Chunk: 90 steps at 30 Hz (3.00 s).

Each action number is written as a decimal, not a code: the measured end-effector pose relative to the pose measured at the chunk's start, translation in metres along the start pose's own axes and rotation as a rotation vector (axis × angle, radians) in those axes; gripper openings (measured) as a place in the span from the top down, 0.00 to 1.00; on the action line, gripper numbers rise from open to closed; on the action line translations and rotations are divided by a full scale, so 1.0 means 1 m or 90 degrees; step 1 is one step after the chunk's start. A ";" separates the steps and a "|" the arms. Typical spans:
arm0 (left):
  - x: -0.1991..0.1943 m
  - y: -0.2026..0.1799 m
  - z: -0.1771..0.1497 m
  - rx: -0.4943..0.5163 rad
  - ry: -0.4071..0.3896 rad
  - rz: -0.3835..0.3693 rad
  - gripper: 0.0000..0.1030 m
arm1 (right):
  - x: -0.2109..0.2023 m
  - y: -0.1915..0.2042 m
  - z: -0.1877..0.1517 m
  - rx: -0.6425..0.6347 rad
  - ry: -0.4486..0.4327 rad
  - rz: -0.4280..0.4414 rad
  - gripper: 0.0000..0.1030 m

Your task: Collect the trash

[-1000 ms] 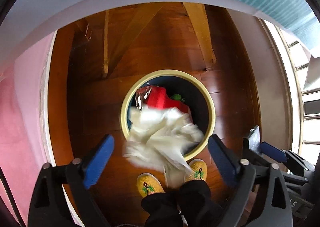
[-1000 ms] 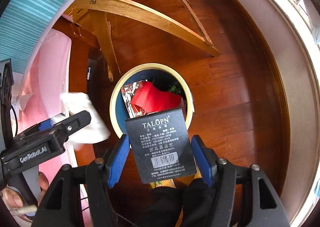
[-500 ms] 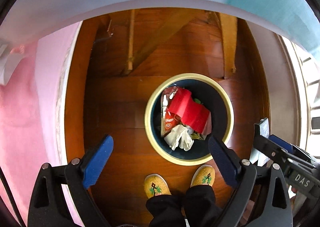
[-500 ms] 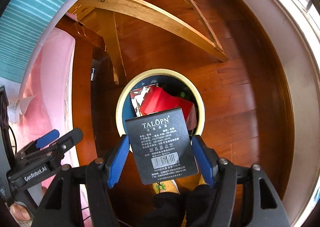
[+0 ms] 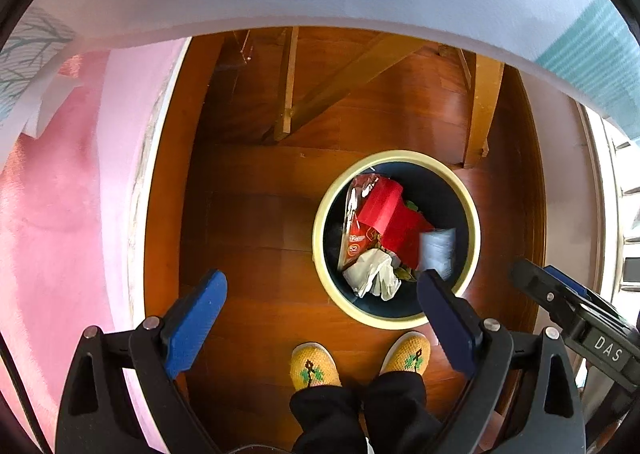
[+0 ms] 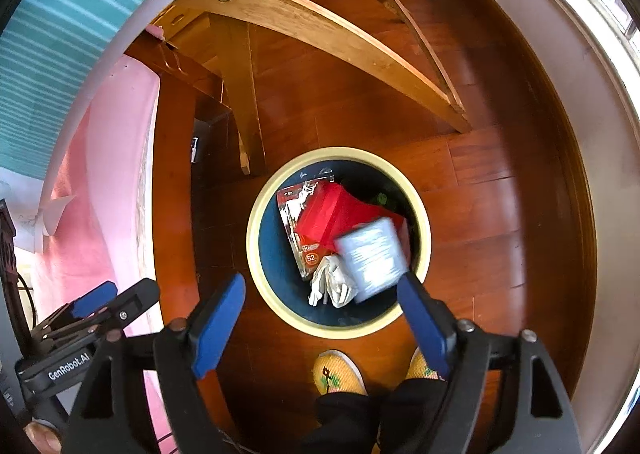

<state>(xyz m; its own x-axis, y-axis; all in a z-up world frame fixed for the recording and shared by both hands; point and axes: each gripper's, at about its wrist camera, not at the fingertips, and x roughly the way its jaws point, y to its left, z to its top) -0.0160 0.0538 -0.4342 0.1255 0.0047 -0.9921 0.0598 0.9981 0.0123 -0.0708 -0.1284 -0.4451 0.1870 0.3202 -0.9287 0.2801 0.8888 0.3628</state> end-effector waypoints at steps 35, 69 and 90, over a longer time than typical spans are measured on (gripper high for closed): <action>-0.237 -0.027 0.009 0.043 -0.109 0.001 0.08 | -0.219 0.078 0.002 -0.081 -0.104 -0.020 0.23; -0.472 -0.065 0.013 0.013 -0.359 0.035 0.08 | -0.456 0.150 0.004 -0.180 -0.326 -0.035 0.23; -0.469 -0.069 0.015 0.017 -0.357 0.034 0.08 | -0.458 0.145 0.011 -0.177 -0.334 -0.030 0.23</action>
<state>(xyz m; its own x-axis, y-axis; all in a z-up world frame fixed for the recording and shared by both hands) -0.0644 -0.0185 0.0324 0.6354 0.0146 -0.7720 0.0629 0.9955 0.0706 -0.1053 -0.1494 0.0337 0.6406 0.1357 -0.7558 0.0560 0.9734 0.2222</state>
